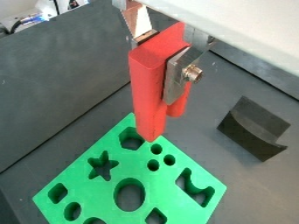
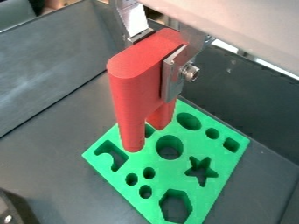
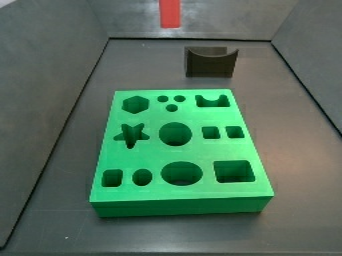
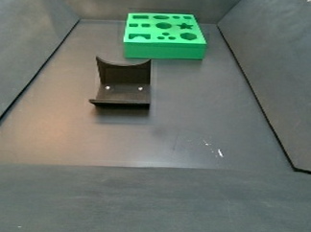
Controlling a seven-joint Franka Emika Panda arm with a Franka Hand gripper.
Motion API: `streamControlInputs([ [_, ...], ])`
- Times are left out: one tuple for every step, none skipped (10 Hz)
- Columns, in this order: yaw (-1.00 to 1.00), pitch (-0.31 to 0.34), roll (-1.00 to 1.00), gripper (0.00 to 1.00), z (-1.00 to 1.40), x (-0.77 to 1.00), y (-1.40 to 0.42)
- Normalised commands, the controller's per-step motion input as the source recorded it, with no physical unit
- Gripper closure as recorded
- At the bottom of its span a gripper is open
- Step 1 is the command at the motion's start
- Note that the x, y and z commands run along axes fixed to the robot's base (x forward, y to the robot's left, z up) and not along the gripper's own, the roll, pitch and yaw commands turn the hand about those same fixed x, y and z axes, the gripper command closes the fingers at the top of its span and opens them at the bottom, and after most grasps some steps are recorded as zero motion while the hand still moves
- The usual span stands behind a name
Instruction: Insert the square-circle object.
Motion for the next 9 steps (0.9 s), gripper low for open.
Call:
streamControlInputs([
  [-0.89, -0.081, 0.00, 1.00, -0.63, -0.05, -0.23],
  [-0.79, -0.039, 0.00, 1.00, -0.57, -0.03, -0.37],
  [-0.74, -0.011, 0.00, 1.00, -0.54, -0.02, -0.47],
  [-0.63, 0.000, 0.04, 1.00, -0.51, 0.00, -0.65],
  [-0.52, 0.000, 0.05, 1.00, -0.52, -0.01, -0.79],
  [-0.45, 0.000, 0.05, 1.00, -0.49, 0.00, -0.87],
  [-0.45, 0.000, 0.05, 1.00, -0.48, 0.00, -0.87],
  [-0.44, 0.000, 0.05, 1.00, -0.48, 0.00, -0.88],
  [-0.44, 0.000, 0.05, 1.00, -0.48, 0.00, -0.88],
])
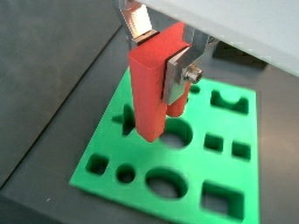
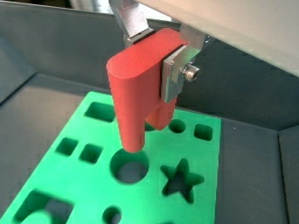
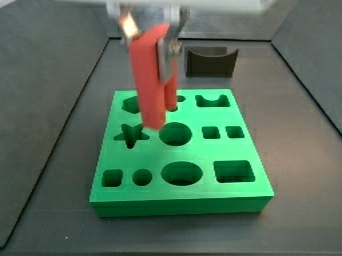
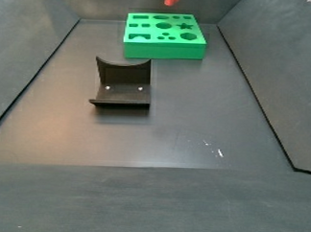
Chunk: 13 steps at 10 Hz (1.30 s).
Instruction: Insert the square-circle object.
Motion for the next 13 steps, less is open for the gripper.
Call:
streamControlInputs([
  [-0.46, 0.000, 0.06, 1.00, -0.50, 0.00, -0.87],
  [-0.49, 0.000, 0.06, 1.00, -0.47, 0.00, -0.83],
  [-0.93, 0.006, 0.05, 1.00, -0.20, 0.00, -0.25],
  [-1.00, 0.000, 0.07, 1.00, -0.16, 0.00, -0.03],
  [-1.00, 0.000, 0.08, 1.00, -0.15, -0.01, 0.00],
  [-1.00, 0.000, 0.08, 1.00, -0.15, -0.01, 0.00],
  [-1.00, 0.000, 0.08, 1.00, -0.15, -0.01, 0.00],
  [-1.00, 0.000, 0.08, 1.00, -0.15, -0.01, 0.00],
  [-1.00, 0.000, 0.08, 1.00, -0.15, -0.01, 0.00],
  [-1.00, 0.000, 0.08, 1.00, -0.15, -0.01, 0.00],
  [-1.00, 0.000, 0.08, 1.00, -0.16, -0.01, 0.00],
  [-1.00, 0.000, 0.08, 1.00, -0.15, -0.01, 0.00],
  [-1.00, 0.000, 0.08, 1.00, -0.15, -0.01, 0.00],
])
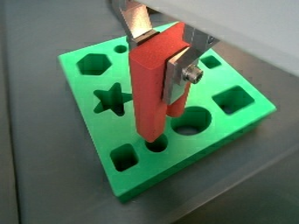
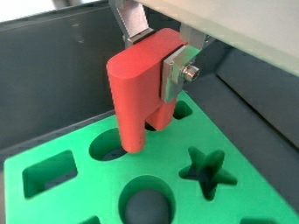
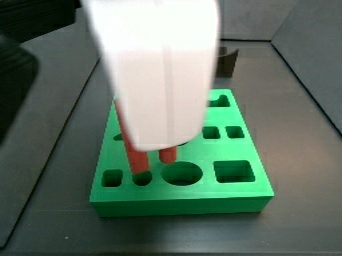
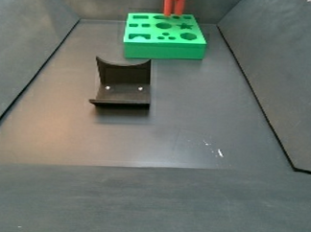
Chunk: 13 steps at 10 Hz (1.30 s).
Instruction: Insert the square-circle object.
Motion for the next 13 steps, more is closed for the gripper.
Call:
streamControlInputs([
  [-1.00, 0.000, 0.08, 1.00, -0.15, -0.01, 0.00],
  [-1.00, 0.000, 0.08, 1.00, -0.14, -0.01, 0.00],
  [-1.00, 0.000, 0.07, 1.00, -0.14, -0.01, 0.00],
  [-1.00, 0.006, 0.08, 1.00, 0.00, 0.00, -0.07],
  [-0.37, -0.019, 0.10, 1.00, 0.00, -0.28, -0.46],
  [0.00, -0.056, 0.00, 1.00, 0.00, -0.23, -0.06],
  [-0.01, 0.000, 0.00, 1.00, 0.00, 0.00, 0.00],
  [-0.01, -0.016, 0.03, 1.00, -0.15, 0.00, 0.00],
  [0.19, -0.100, 0.00, 1.00, -0.33, -0.21, -0.01],
  [0.36, -0.063, 0.00, 1.00, -0.29, -0.22, 0.00],
  [0.29, -0.033, -0.01, 1.00, -0.24, -0.21, 0.00],
  [0.02, -0.020, -0.06, 1.00, -0.22, -0.14, -0.17],
  [0.00, -0.010, -0.09, 1.00, -0.19, -0.04, -0.17],
])
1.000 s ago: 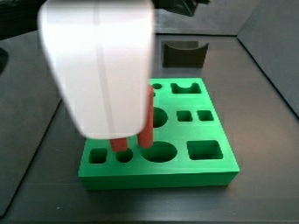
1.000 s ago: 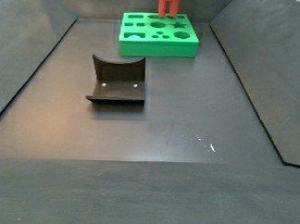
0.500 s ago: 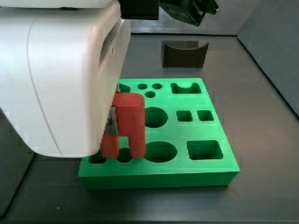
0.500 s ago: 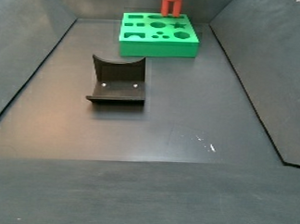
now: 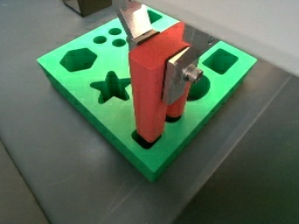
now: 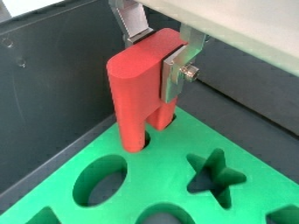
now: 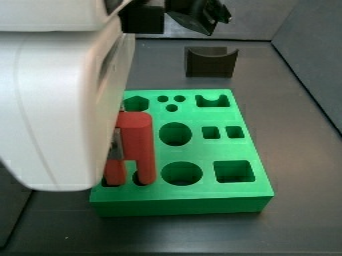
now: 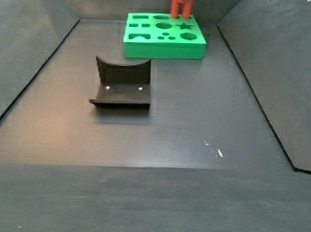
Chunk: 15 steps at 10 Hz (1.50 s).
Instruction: Insert the square-circle object.
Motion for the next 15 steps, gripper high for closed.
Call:
streamControlInputs([
  [-0.05, -0.013, -0.10, 1.00, -0.19, 0.00, -0.13],
  [-0.19, -0.007, -0.10, 1.00, -0.23, 0.02, -0.10],
  [-0.35, -0.003, -0.06, 1.00, -0.28, 0.05, 0.00],
  [-0.26, 0.000, -0.01, 1.00, -0.28, 0.00, 0.00],
  [-0.04, -0.006, 0.00, 1.00, -0.27, -0.02, 0.07],
  [0.00, -0.060, -0.09, 1.00, -0.23, -0.29, 0.13],
  [0.00, -0.046, -0.15, 1.00, -0.19, -0.35, 0.12],
  [0.00, -0.020, -0.16, 1.00, -0.13, -0.28, 0.08],
  [0.00, -0.027, -0.13, 1.00, -0.18, -0.19, 0.05],
  [0.00, -0.019, -0.08, 1.00, -0.23, -0.04, 0.01],
  [0.02, -0.017, -0.04, 1.00, -0.26, 0.00, 0.03],
  [0.13, -0.019, 0.00, 1.00, -0.32, 0.00, 0.03],
  [0.40, -0.066, 0.06, 1.00, -0.35, 0.00, 0.07],
  [0.47, -0.103, 0.12, 1.00, -0.33, 0.00, 0.03],
  [0.20, -0.063, 0.06, 1.00, -0.40, -0.04, 0.00],
])
